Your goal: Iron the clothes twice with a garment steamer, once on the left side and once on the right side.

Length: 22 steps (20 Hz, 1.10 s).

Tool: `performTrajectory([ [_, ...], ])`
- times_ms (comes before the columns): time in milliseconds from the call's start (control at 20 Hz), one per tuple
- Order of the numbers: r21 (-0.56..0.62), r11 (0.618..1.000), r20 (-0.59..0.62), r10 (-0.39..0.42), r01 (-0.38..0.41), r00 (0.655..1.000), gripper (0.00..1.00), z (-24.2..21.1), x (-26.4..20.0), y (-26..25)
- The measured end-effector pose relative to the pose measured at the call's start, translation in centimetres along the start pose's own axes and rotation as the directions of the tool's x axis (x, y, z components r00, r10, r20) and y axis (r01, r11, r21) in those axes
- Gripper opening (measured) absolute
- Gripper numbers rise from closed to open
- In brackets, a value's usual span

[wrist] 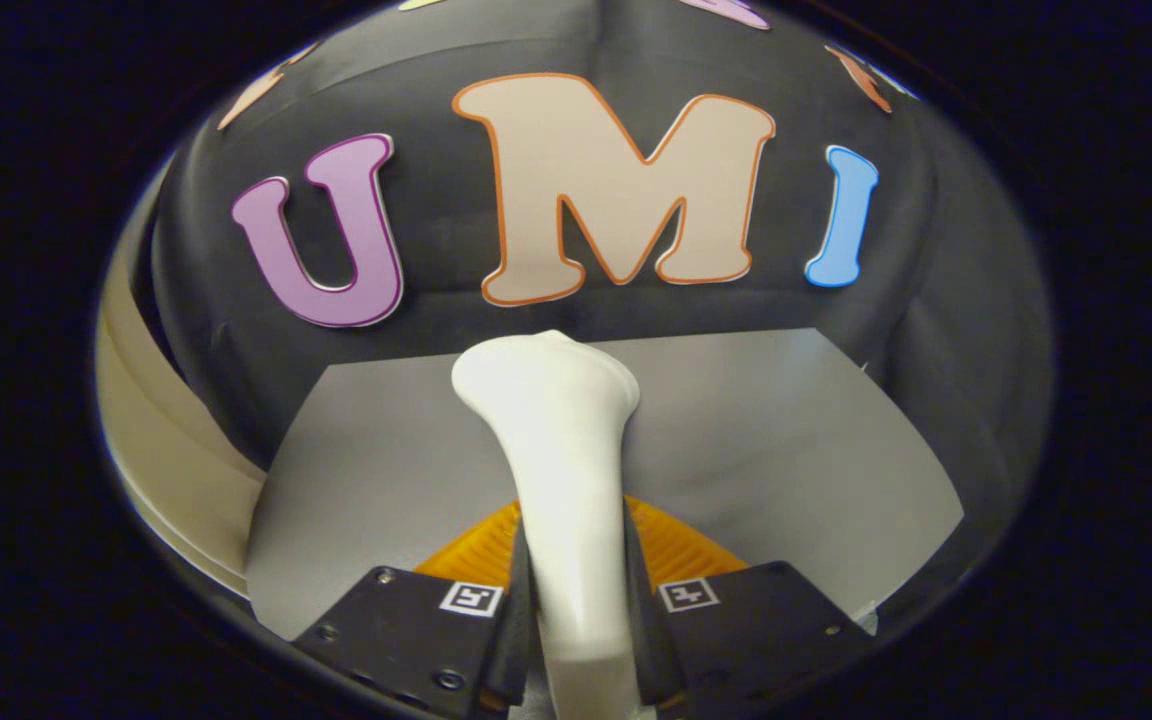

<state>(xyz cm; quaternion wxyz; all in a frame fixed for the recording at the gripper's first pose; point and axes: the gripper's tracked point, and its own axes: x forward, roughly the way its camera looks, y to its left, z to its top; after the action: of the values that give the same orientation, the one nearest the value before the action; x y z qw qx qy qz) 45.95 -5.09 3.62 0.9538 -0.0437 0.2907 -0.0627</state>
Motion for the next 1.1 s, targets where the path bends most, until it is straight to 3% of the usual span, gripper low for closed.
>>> performTrajectory([
  [300, 0.025, 0.998, 0.211, -0.067, 0.063, 0.975, 0.37, 2.4, -5.3, -0.5],
  [650, 0.008, 0.995, 0.364, -0.100, 0.104, 0.926, 0.36, -1.8, -16.2, 2.5],
  [800, 0.004, 0.996, 0.403, -0.079, 0.085, 0.912, 0.35, -4.6, -21.7, 5.5],
  [950, -0.035, 0.999, 0.421, -0.012, 0.029, 0.907, 0.35, -7.8, -27.4, 9.9],
  [1100, -0.058, 0.998, 0.470, 0.056, -0.032, 0.881, 0.35, -10.4, -33.3, 14.5],
])
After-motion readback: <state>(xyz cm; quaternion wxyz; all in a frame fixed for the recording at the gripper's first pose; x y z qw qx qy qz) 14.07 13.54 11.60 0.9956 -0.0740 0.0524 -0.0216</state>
